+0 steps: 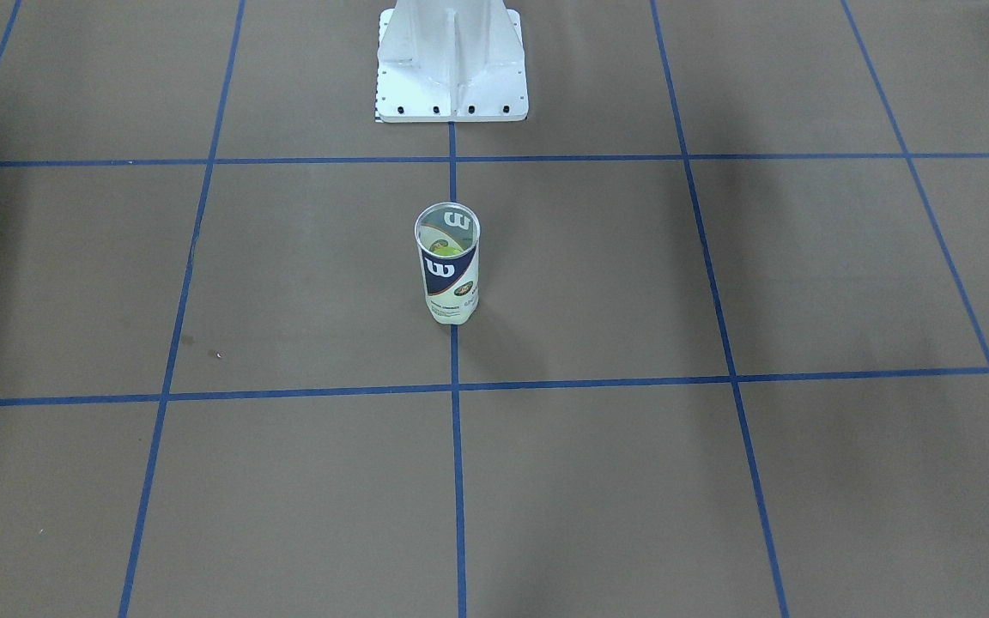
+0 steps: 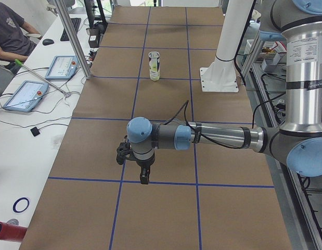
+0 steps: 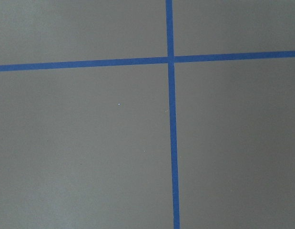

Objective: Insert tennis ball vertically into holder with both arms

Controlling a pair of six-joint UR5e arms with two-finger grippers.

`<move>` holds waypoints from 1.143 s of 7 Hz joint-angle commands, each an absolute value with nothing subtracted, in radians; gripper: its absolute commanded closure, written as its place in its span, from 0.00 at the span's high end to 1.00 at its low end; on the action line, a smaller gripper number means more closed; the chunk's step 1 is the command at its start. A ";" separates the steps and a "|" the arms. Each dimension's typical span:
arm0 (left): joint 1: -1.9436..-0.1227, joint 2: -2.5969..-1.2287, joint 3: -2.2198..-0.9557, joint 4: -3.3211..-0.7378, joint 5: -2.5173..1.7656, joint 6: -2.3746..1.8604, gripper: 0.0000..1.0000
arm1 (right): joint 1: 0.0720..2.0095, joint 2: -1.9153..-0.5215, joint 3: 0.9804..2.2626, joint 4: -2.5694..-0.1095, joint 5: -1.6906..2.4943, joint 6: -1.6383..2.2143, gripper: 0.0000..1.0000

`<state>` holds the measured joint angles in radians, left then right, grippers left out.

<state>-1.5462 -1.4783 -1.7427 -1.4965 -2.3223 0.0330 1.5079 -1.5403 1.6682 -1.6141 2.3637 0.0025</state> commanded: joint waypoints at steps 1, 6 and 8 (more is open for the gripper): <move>-1.546 -1.476 -1.743 -1.520 -2.319 0.035 0.99 | 1.508 -1.540 1.671 -1.614 2.362 0.002 0.99; -1.546 -1.471 -1.736 -1.525 -2.319 0.029 0.99 | 1.506 -1.609 1.719 -1.606 2.350 -0.041 0.99; -1.546 -1.474 -1.746 -1.525 -2.322 0.028 0.99 | 1.506 -1.621 1.723 -1.606 2.349 -0.051 0.99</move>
